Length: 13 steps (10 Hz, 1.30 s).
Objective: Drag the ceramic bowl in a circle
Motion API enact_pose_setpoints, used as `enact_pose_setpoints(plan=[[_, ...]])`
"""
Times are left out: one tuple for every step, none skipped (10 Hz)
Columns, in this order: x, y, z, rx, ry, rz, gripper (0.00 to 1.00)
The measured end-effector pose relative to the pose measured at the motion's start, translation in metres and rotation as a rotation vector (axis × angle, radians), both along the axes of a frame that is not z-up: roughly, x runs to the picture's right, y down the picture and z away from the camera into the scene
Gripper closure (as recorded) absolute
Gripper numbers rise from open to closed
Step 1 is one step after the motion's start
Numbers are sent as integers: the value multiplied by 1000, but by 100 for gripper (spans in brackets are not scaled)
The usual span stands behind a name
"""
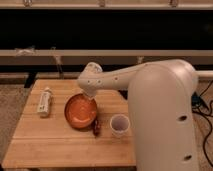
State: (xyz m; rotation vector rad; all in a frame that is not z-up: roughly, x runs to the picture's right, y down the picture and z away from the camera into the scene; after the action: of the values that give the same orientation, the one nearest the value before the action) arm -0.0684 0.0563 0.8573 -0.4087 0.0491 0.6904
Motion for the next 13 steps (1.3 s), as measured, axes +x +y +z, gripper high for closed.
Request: enact_pose_setpoints(plan=[[16, 11, -9, -3, -5, 6, 82], [24, 21, -17, -4, -11, 7, 82], [26, 38, -31, -11, -26, -1, 82], [20, 52, -45, -14, -45, -15, 82], [12, 63, -56, -15, -61, -29, 82], [1, 72, -68, -12, -81, -47, 82], [-16, 88, -84, -9, -112, -82, 82], [-28, 99, -95, -2, -135, -112, 82], [-38, 105, -103, 7, -153, -139, 82], [-55, 111, -113, 20, -179, -176, 82], [-72, 112, -118, 31, -197, -204, 82], [-84, 109, -120, 40, -209, -222, 82], [-101, 103, -120, 53, -219, -238, 82]])
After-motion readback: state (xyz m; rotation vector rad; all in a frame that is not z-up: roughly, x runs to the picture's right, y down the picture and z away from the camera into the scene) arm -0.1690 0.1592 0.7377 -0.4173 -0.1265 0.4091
